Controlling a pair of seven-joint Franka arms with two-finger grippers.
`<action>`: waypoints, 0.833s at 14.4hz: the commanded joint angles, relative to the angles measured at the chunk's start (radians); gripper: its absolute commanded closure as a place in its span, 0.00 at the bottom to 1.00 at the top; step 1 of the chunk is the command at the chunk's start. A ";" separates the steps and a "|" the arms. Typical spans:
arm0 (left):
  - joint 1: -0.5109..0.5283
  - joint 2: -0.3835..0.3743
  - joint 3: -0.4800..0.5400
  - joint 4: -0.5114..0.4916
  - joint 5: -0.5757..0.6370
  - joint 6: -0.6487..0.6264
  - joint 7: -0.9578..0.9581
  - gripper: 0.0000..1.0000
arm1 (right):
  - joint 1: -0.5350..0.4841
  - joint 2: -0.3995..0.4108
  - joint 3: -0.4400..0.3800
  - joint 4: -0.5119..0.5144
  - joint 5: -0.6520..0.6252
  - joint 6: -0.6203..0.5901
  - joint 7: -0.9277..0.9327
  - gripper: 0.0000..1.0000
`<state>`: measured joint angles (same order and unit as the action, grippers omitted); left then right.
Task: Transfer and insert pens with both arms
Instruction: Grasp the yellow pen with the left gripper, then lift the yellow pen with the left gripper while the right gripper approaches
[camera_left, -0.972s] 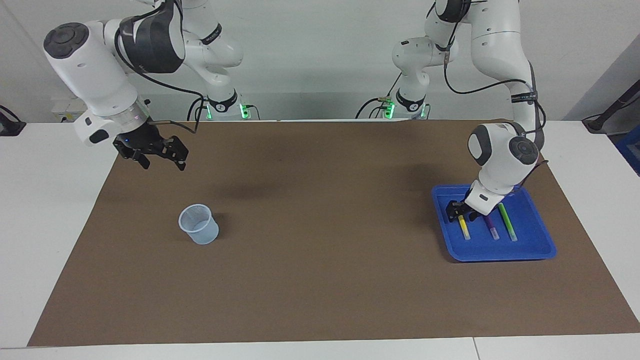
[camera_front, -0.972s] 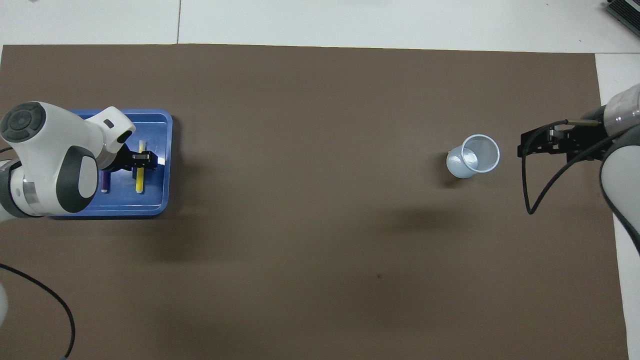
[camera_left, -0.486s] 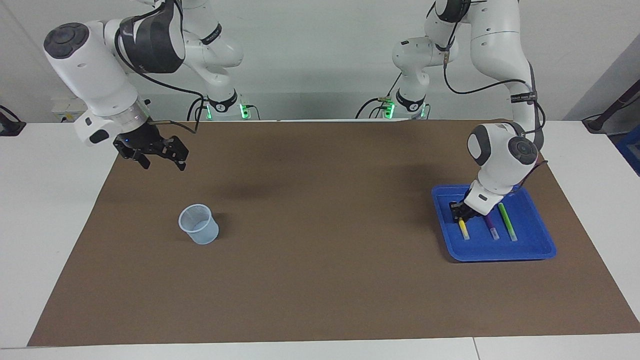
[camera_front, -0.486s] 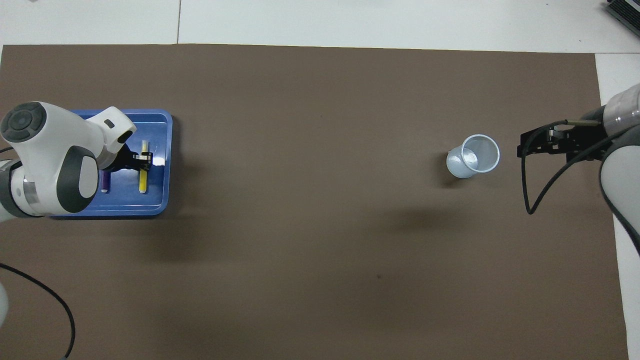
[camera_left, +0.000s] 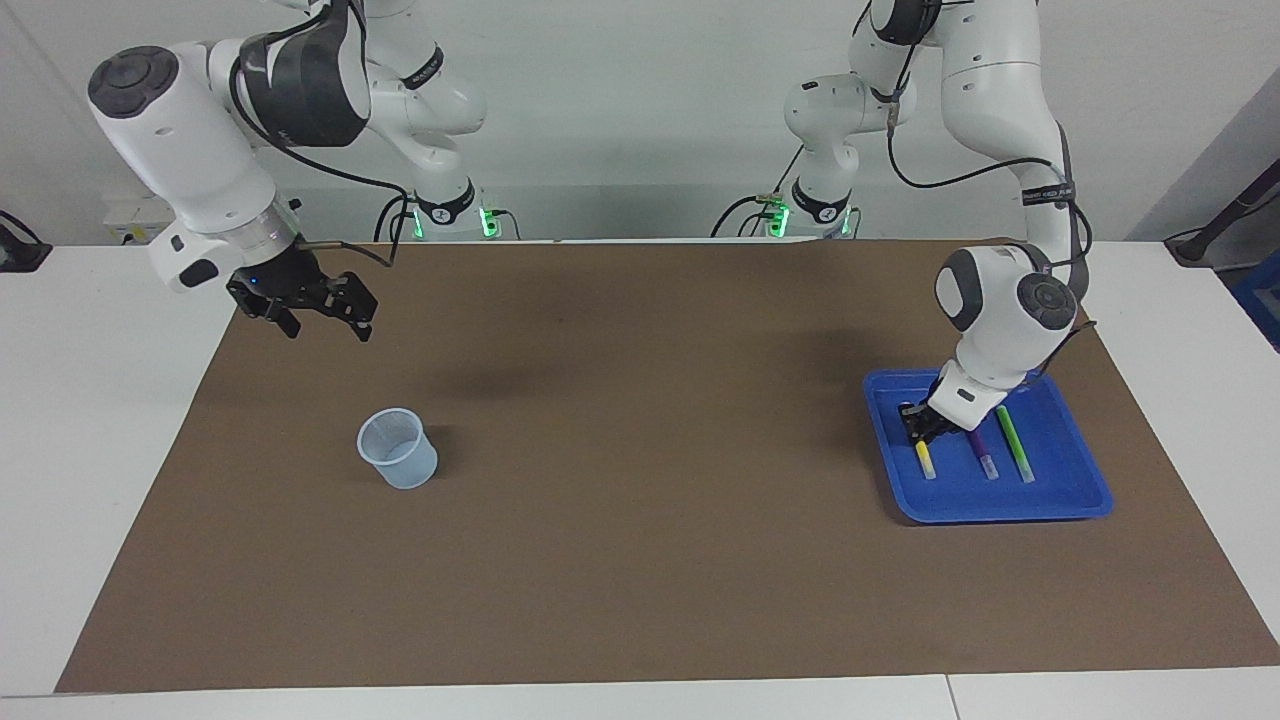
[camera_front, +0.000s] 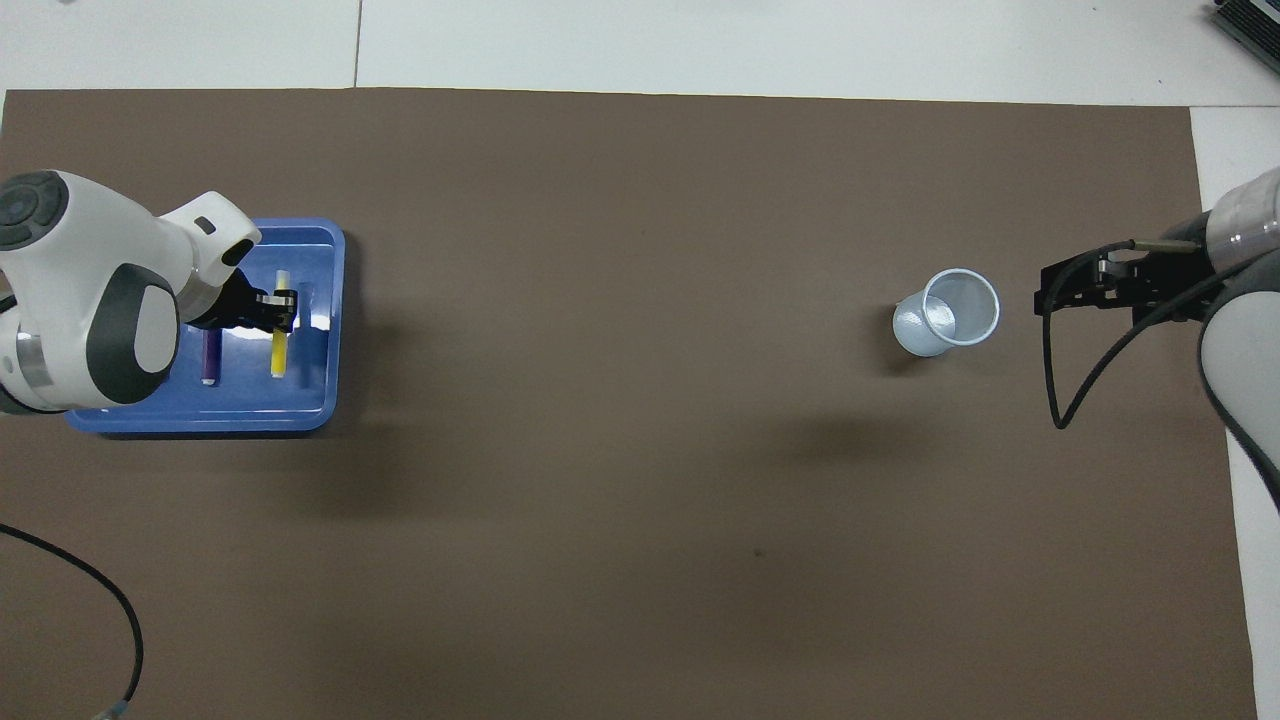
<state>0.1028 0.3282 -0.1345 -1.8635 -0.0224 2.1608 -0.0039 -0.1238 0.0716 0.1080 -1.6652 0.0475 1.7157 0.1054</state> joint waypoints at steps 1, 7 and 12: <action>-0.017 0.008 0.007 0.081 -0.086 -0.084 -0.037 1.00 | -0.003 -0.030 0.006 -0.031 -0.024 -0.004 -0.015 0.00; -0.109 -0.058 -0.020 0.098 -0.175 -0.150 -0.472 1.00 | 0.001 -0.067 0.013 -0.128 0.059 0.109 -0.013 0.00; -0.192 -0.092 -0.039 0.093 -0.249 -0.150 -0.824 1.00 | 0.003 -0.078 0.028 -0.157 0.413 0.172 -0.016 0.00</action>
<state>-0.0679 0.2642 -0.1734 -1.7624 -0.2355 2.0348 -0.7093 -0.1111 0.0272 0.1248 -1.7828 0.3437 1.8502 0.1054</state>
